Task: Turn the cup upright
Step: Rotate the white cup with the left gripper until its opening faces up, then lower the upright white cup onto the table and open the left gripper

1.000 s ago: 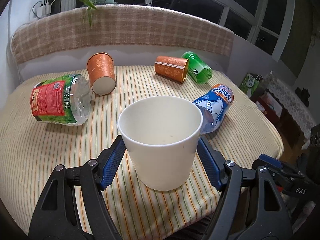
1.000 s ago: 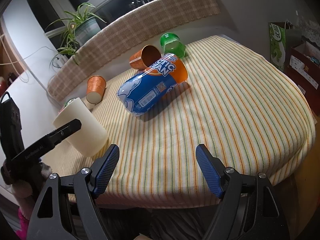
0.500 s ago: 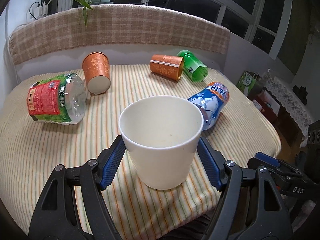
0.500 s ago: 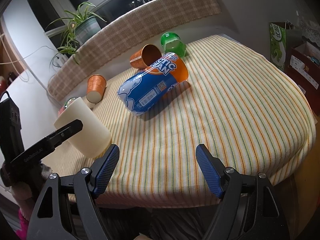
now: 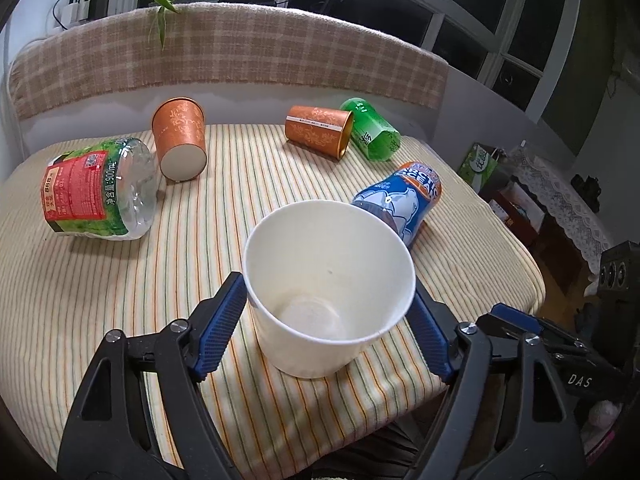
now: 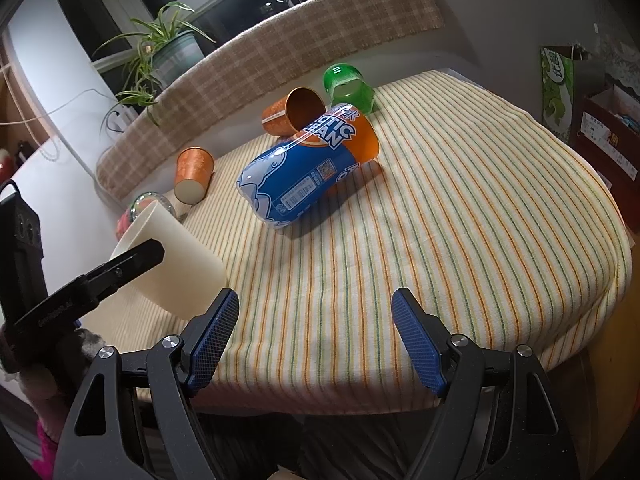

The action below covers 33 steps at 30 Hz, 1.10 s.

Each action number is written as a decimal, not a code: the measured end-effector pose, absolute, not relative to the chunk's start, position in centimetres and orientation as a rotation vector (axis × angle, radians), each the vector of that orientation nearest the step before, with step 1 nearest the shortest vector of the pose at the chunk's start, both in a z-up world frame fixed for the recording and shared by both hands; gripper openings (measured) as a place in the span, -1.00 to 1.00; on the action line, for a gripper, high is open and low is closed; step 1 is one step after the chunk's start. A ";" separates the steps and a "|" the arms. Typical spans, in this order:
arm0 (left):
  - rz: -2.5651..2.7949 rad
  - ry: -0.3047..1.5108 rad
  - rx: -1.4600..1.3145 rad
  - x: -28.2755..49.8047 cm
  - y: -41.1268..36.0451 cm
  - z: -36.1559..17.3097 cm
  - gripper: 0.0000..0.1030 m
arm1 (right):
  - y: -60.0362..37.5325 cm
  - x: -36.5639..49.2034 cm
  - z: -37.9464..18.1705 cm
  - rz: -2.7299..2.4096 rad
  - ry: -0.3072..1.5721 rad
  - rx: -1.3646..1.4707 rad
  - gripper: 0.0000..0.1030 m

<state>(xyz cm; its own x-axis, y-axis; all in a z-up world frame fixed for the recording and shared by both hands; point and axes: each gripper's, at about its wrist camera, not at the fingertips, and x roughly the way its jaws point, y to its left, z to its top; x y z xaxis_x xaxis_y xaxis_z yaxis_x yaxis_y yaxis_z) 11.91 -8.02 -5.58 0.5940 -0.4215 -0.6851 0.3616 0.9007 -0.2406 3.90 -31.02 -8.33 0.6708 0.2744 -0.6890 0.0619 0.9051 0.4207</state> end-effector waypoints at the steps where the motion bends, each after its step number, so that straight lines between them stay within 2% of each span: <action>1: -0.458 0.818 -0.076 11.8 -8.0 -5.6 0.68 | -31.0 3.8 -8.3 0.123 0.832 0.433 0.53; 9: -0.458 0.823 -0.074 11.1 -7.5 -6.0 0.76 | -30.7 3.6 -7.8 0.125 0.824 0.417 0.53; 24: -0.395 0.803 -0.107 8.4 -3.0 -6.4 0.76 | -28.5 3.6 -6.1 0.145 0.770 0.330 0.53; 33: -0.272 0.640 -0.126 5.7 -0.3 -3.7 0.77 | -26.5 3.1 -3.9 0.158 0.671 0.253 0.53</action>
